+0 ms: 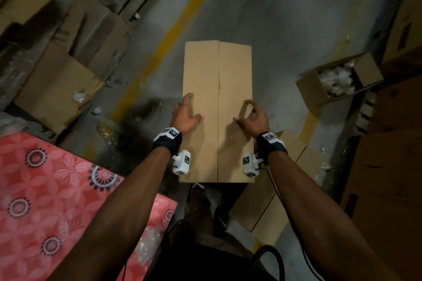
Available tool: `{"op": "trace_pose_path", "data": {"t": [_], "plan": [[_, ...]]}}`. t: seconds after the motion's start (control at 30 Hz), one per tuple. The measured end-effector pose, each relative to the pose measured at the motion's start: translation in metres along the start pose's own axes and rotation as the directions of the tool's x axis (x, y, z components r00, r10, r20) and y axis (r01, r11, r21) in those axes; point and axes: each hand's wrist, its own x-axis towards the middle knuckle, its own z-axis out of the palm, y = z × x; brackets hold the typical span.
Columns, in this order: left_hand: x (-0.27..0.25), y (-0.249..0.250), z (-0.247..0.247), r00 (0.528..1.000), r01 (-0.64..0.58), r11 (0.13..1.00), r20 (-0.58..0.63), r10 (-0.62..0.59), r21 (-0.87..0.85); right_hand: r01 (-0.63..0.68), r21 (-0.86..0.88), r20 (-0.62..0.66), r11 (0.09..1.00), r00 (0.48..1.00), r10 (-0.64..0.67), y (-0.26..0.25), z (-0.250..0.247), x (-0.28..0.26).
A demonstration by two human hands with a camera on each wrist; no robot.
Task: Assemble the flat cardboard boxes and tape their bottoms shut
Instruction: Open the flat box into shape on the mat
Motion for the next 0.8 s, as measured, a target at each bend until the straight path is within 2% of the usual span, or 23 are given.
{"op": "trace_pose_path", "data": {"t": [0.13, 0.2, 0.37, 0.53, 0.73, 0.8], "plan": [[-0.037, 0.018, -0.017, 0.996, -0.044, 0.999, -0.082, 0.043, -0.005, 0.070, 0.010, -0.019, 0.998, 0.997, -0.070, -0.020, -0.025, -0.026], [-0.059, 0.035, -0.031, 0.988, -0.075, 0.997, -0.138, 0.073, -0.013, 0.151, 0.014, -0.033, 0.988, 0.988, -0.151, -0.038, -0.043, -0.039], [-0.133, 0.065, -0.070, 0.945, -0.146, 0.989, -0.302, 0.128, -0.037, 0.369, 0.020, -0.029, 0.929, 0.929, -0.368, -0.090, -0.083, -0.079], [-0.245, 0.069, -0.101, 0.860, -0.186, 0.981, -0.491, 0.139, -0.048, 0.550, 0.060, 0.043, 0.833, 0.832, -0.553, -0.129, -0.101, -0.147], [-0.386, 0.031, -0.121, 0.724, -0.220, 0.972, -0.681, 0.109, -0.078, 0.737, 0.134, 0.088, 0.662, 0.657, -0.749, -0.177, -0.078, -0.241], [-0.422, 0.020, -0.126, 0.681, -0.249, 0.962, -0.727, 0.092, -0.111, 0.769, 0.138, 0.098, 0.624, 0.616, -0.781, -0.196, -0.071, -0.265]]}}
